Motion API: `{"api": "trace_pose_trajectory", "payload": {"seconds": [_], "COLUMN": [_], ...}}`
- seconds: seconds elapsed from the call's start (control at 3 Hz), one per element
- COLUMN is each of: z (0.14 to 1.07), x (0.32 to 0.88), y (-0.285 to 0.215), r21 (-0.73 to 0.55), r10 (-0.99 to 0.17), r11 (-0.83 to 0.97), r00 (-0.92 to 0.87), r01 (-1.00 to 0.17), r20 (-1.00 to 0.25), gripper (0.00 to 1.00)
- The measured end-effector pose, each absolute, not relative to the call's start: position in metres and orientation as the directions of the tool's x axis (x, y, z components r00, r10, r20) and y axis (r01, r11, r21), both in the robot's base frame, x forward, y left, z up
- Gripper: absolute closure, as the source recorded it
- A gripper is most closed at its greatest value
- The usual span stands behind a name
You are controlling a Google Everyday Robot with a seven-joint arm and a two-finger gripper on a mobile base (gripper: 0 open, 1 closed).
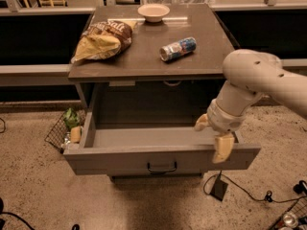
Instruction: Open top drawer
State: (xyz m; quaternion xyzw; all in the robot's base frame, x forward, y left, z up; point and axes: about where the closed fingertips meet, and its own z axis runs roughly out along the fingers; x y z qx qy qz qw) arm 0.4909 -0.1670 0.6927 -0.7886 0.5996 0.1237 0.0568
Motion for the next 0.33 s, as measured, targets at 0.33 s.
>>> {"api": "trace_pose_trajectory", "payload": {"seconds": [0.33], "z": [0.7310], "x": [0.4906], "y": [-0.1849], "r21": [0.030], "r10": [-0.946], "r11": [-0.266], "r00": [0.255], "r01": [-0.963], "r20": [-0.201], "gripper": [0.00]}}
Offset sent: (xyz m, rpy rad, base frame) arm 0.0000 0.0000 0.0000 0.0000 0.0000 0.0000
